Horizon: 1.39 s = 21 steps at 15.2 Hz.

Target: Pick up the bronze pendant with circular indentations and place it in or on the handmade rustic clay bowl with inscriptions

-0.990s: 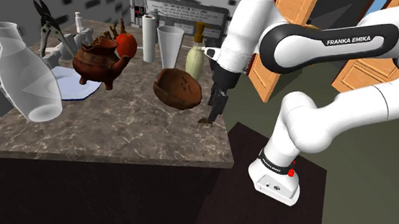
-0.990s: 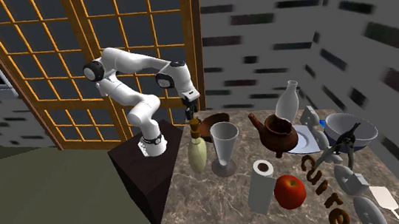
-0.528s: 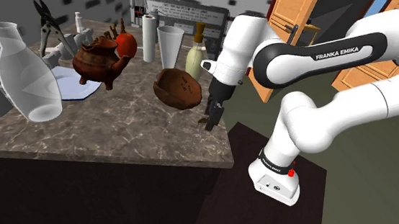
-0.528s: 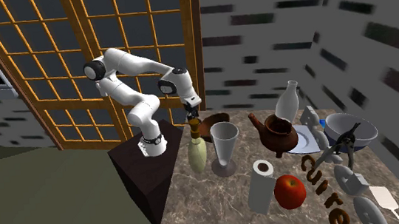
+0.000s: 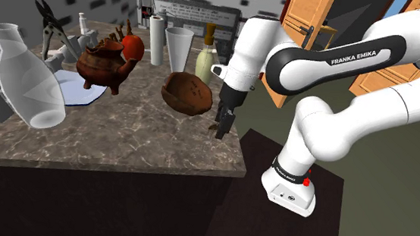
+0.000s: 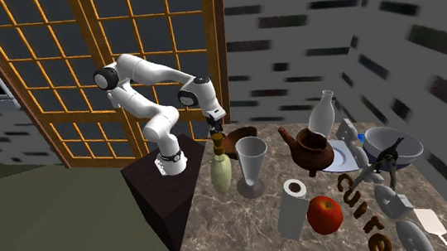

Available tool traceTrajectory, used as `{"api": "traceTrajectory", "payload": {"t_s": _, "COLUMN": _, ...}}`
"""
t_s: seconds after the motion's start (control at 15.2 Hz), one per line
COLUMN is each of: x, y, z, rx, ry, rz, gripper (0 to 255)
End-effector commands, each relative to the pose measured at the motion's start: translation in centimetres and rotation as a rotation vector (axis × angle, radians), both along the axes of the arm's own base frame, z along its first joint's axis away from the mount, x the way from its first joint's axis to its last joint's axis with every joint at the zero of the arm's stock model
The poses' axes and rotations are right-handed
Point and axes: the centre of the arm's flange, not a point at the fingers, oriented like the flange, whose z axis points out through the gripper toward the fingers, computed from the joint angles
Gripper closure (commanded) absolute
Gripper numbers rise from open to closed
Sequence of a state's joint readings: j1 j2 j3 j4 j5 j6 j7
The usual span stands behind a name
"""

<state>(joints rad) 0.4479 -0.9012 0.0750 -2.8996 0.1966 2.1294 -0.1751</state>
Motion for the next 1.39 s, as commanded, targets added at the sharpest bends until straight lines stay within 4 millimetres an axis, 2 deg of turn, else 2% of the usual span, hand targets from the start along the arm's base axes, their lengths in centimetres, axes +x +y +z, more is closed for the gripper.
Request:
{"api": "traceTrajectory", "payload": {"t_s": 0.0, "x": 0.0, "y": 0.0, "z": 0.0, "rx": 0.0, "ry": 0.0, "rz": 0.0, "gripper": 255}}
{"api": "traceTrajectory", "payload": {"t_s": 0.59, "x": 0.0, "y": 0.0, "z": 0.0, "rx": 0.0, "ry": 0.0, "rz": 0.0, "gripper": 255}}
{"api": "traceTrajectory", "payload": {"t_s": 1.32, "x": 0.0, "y": 0.0, "z": 5.8, "rx": 0.0, "ry": 0.0, "rz": 0.0, "gripper": 255}}
